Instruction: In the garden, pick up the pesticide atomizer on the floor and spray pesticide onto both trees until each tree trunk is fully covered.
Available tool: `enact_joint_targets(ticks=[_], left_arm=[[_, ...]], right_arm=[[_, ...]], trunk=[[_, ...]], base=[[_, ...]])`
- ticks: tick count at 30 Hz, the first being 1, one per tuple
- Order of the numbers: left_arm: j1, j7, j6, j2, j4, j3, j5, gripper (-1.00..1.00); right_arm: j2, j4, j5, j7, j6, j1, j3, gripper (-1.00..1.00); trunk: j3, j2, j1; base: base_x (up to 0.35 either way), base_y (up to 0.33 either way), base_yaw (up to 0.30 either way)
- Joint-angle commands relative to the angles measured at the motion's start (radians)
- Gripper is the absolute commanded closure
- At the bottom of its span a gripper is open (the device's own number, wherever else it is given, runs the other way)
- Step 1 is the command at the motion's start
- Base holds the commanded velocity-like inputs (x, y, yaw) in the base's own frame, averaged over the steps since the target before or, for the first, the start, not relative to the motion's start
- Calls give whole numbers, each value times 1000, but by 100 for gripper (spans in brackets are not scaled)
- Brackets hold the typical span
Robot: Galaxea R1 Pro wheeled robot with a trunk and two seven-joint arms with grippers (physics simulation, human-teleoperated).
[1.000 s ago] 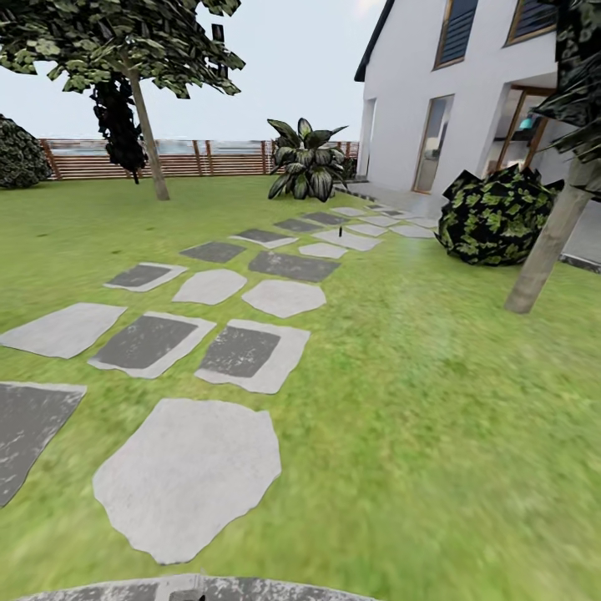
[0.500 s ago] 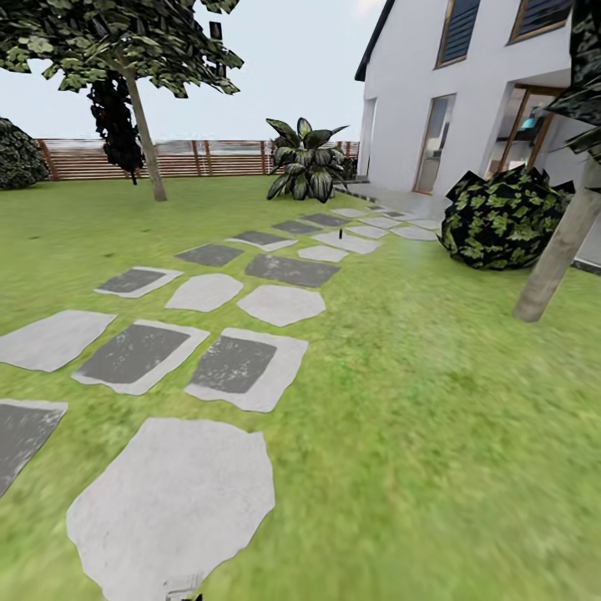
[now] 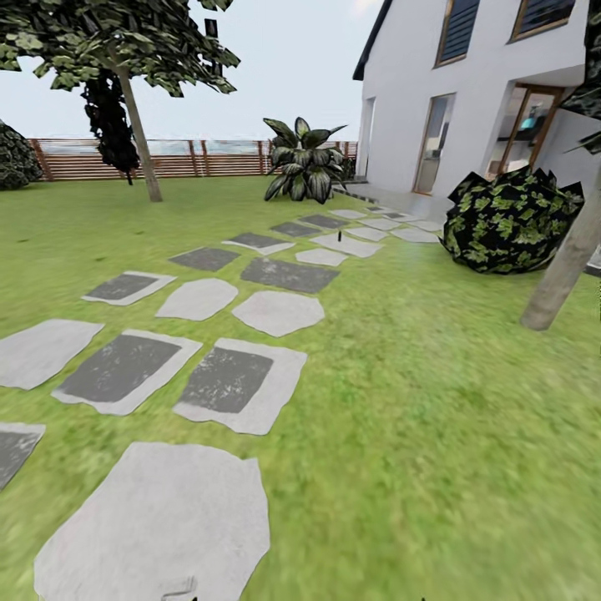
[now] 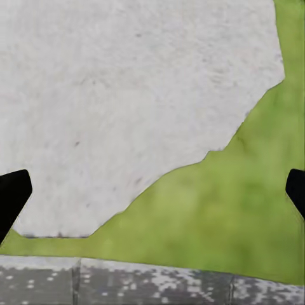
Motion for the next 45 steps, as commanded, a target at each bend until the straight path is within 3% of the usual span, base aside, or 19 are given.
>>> enact_joint_targets(ticks=[1, 8, 21, 45], left_arm=[[0, 0, -2, 0, 4, 0, 0, -100], [0, -2, -78, 0, 14, -4, 1, -100], [0, -2, -88, 0, 24, -5, 2, -100], [-1, -2, -89, 0, 42, -9, -1, -100]], right_arm=[[0, 0, 0, 1, -1, 0, 0, -100], [0, 0, 0, 2, -4, 0, 0, -100], [0, 0, 0, 2, -4, 0, 1, -100], [2, -1, 2, 2, -4, 0, 2, -100]], trunk=[[0, 0, 0], [0, 0, 0], [0, 0, 0], [0, 0, 0]], base=[[334, 0, -96], [334, 0, -195], [336, -4, -286], [338, -110, -14]])
